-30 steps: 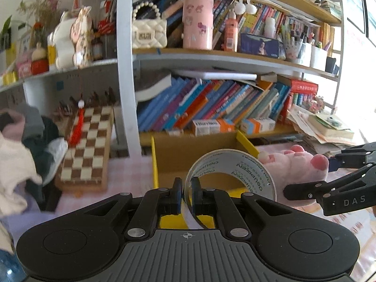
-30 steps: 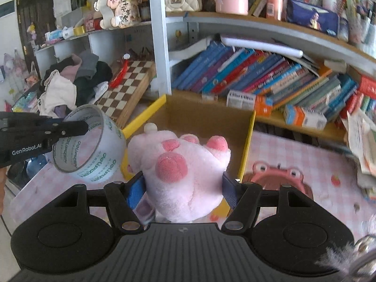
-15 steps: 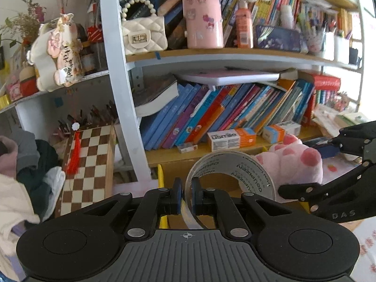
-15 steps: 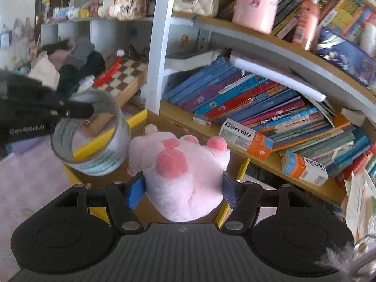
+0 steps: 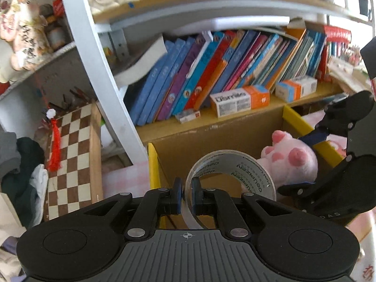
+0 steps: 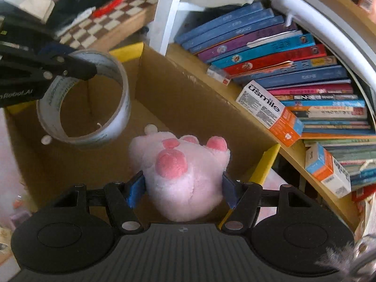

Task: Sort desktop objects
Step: 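Lift the plush paw and tape roll with both tools toward the yellow box, then lower both tools into the yellow box and open them to release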

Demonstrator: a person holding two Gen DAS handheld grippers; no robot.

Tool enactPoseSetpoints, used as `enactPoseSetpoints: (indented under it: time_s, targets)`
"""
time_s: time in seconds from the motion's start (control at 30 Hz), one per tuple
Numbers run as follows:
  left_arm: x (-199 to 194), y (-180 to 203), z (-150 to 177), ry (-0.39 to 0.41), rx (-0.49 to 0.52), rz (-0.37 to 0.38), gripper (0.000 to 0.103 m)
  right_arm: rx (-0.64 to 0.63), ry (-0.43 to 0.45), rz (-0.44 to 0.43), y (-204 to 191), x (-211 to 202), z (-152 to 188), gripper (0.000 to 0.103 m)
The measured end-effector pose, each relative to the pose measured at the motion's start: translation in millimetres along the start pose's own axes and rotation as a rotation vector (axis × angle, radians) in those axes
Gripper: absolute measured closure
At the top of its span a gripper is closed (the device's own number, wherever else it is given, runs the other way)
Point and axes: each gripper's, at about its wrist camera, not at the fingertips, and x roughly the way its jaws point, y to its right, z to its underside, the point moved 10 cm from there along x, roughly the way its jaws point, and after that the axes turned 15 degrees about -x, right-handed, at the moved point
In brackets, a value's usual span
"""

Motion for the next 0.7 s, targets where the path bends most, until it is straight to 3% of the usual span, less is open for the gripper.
enactPoseSetpoints:
  time_s: [0.43, 0.7]
  targets:
    - [54, 5, 5, -0.09, 0.086, -0.036, 0.094, -0.172, -0.055, -0.061, 0, 40, -15, 0.037]
    - [63, 3, 9, -0.124, 0.114, -0.051, 0.092, -0.163, -0.075, -0.089, 3, 49, -16, 0.035]
